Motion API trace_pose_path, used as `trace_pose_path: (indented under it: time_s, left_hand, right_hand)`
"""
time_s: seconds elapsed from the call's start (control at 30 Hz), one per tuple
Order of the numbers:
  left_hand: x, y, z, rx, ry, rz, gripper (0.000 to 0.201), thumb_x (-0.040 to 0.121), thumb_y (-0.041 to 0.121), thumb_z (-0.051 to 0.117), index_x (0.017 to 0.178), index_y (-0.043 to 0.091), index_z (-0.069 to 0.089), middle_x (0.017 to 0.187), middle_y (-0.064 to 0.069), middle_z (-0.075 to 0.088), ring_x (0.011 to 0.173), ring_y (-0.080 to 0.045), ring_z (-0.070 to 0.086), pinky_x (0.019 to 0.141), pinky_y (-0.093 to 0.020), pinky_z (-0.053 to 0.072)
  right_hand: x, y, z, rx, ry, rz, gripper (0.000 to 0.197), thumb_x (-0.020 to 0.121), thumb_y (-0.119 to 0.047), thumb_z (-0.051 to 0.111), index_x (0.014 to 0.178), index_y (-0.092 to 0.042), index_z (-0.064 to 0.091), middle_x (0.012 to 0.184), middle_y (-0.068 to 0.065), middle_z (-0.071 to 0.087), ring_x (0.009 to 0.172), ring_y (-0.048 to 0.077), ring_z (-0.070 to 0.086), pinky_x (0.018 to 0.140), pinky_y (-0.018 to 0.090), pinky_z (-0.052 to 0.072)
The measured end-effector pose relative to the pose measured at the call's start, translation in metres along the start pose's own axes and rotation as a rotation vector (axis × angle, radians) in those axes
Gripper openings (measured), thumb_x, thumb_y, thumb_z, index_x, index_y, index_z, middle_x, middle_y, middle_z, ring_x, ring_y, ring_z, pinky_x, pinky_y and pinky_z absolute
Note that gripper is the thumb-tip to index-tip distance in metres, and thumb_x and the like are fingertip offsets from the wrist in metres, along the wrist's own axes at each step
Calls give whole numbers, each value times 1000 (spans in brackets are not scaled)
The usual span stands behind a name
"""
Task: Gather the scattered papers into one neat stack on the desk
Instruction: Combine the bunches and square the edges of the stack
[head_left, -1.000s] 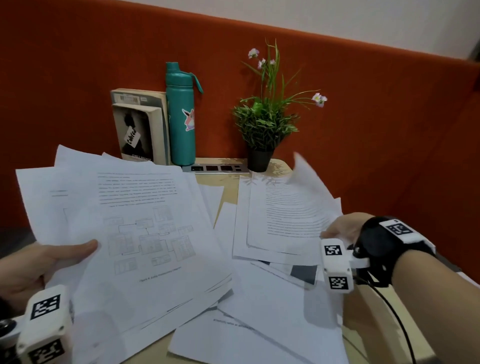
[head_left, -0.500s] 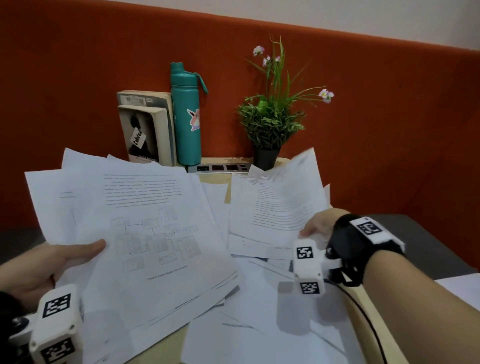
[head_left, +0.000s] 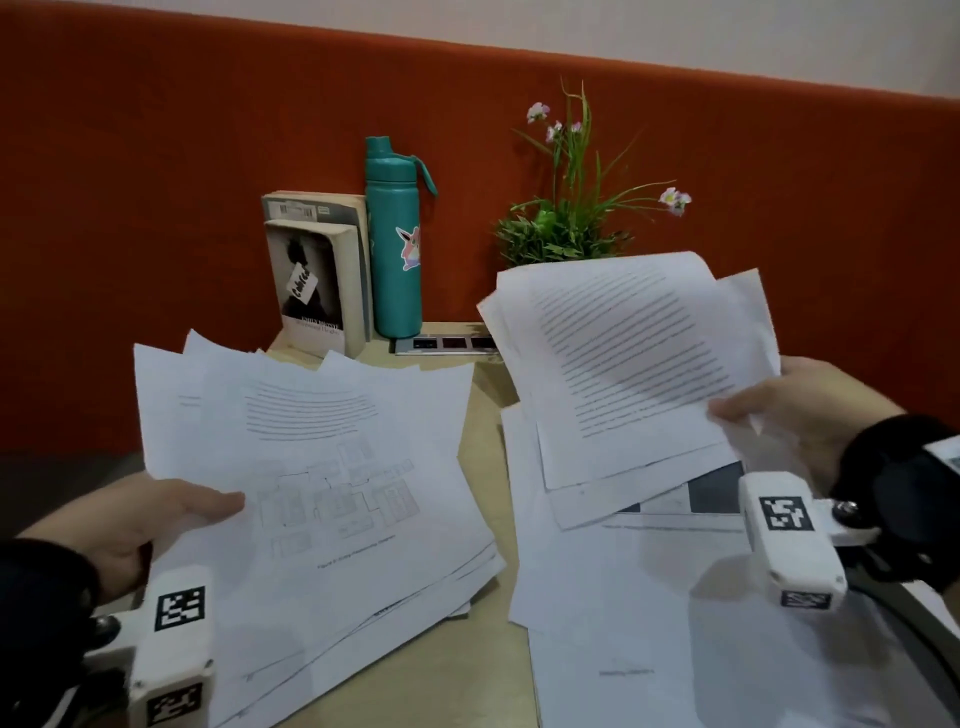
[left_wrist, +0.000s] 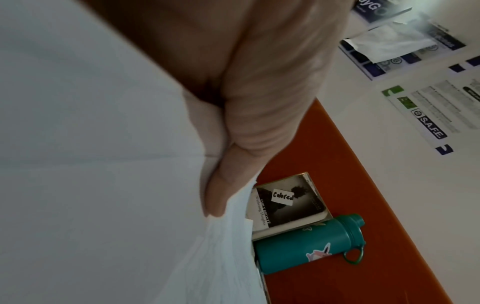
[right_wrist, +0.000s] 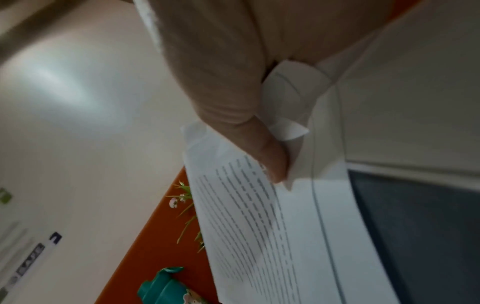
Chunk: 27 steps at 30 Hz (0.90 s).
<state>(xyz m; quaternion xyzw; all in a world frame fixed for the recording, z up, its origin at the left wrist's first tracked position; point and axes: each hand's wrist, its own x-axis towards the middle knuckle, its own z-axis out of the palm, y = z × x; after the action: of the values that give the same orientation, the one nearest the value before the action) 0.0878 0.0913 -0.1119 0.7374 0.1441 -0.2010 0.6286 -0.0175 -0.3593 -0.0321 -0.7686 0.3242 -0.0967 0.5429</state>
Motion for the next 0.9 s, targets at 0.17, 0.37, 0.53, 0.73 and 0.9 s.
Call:
trace_pose_path:
  time_s: [0.17,0.37,0.53,0.73,0.9]
  left_hand:
    - [-8,-3,6,-128,-87,-14,25,88,-3,56,111,-7,64,99,-27,73,69,-35,73,64,-40,58]
    - [-16,-4,6,-202,-66,59,22,90,-10,51,107,-4,64,90,-19,76,85,-36,70,63,-36,61]
    - [-11,-4,17,-288,-84,91,32,90,-8,52,121,-2,60,118,-26,66,109,-42,62,100,-53,43]
    - [-5,2,31,-356,-126,140,38,90,1,55,129,1,58,122,-23,67,110,-42,63,94,-51,48]
    - [-1,5,35,-409,-98,211,40,93,12,58,133,10,55,126,-16,67,111,-37,66,91,-50,53]
  right_hand:
    - [-7,9,7,-82,-108,41,28,81,15,62,98,-7,65,105,12,69,86,25,63,78,39,50]
    - [-18,-40,-21,148,-196,-191,35,63,3,74,94,-11,69,87,5,79,73,17,74,64,28,57]
    - [-22,-96,-10,255,-264,-362,46,64,-8,80,109,-7,68,90,5,78,73,16,76,57,28,61]
    - [-13,-77,78,225,-394,-257,37,87,16,53,115,-5,62,127,14,64,108,28,62,92,41,52]
    - [6,-41,130,257,-405,-141,39,85,18,54,116,-3,64,127,15,65,119,35,58,89,38,50]
